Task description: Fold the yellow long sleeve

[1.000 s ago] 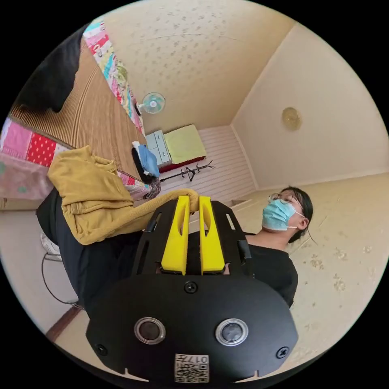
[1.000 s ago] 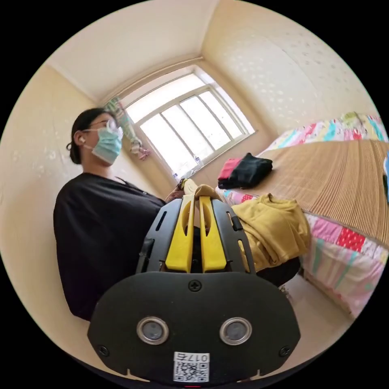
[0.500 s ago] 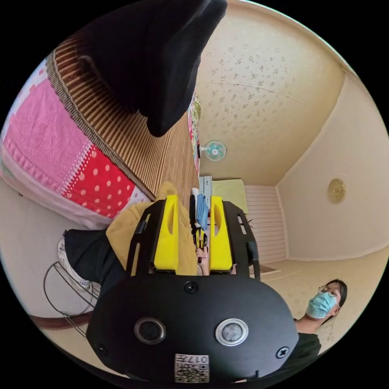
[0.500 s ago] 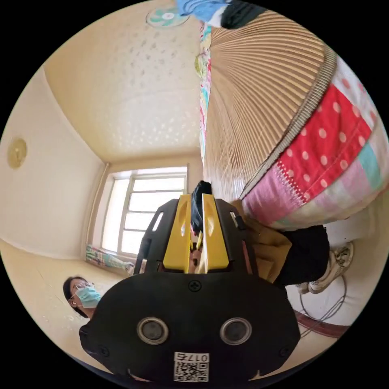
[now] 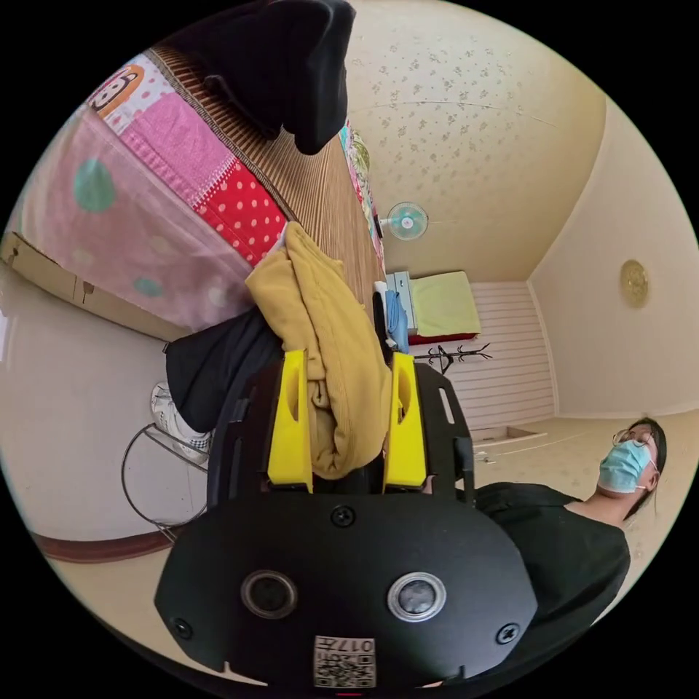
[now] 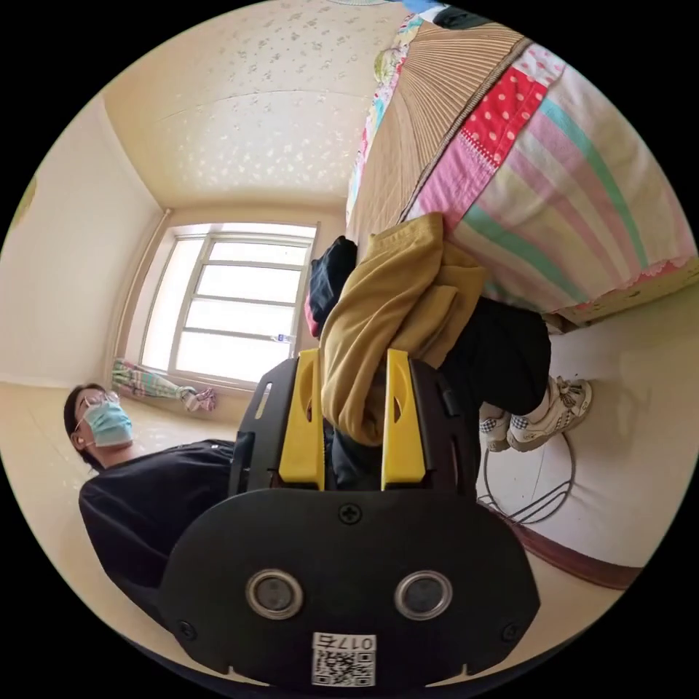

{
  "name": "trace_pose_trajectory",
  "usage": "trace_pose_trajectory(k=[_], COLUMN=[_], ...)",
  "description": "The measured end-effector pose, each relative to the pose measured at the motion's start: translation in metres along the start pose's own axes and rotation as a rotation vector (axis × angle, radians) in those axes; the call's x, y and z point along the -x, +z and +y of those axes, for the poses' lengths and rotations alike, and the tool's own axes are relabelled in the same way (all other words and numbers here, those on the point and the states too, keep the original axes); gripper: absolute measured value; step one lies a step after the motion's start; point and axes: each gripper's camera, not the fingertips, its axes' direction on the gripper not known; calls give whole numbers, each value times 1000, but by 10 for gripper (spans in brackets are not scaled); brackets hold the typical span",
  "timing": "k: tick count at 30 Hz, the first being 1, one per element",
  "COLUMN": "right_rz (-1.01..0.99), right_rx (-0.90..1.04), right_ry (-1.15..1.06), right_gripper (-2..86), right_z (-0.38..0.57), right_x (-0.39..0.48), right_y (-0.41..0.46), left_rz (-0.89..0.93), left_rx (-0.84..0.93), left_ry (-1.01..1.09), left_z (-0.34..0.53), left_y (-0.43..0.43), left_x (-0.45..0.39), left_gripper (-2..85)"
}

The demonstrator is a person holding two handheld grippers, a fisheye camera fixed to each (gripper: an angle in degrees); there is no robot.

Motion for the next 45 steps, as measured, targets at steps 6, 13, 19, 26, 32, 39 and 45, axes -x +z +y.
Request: trace_pose_trajectory(k=[6,13,19,26,32,39,45], right_rz=[9,136,188,423,383,449,426], right_rx=[61,172,142,357,251,296,559], right_ry=[-147,-196,-305,-263,-186,-330,-410], right_gripper=[98,64,32,16,21,52,102], right_z=[59,73,82,82,80,13,-69], right_x=[-8,-34,-40,-72,-99,-45,2], right_y=[2,51,36,62,68,128,293], left_rz=[2,-96,-76,-121,94,182,115], left_rx=[145,327,302,385,165,198,97], left_ry=[77,117,170,139,-97,-176,-164], left_z=[31,30,22,26,48,65,86], left_y=[-8,11,-18,-25,-45,-7,-3], left_x=[-8,-11,-16,3,79,107,97], left_gripper=[107,85,22,44,228,134,65])
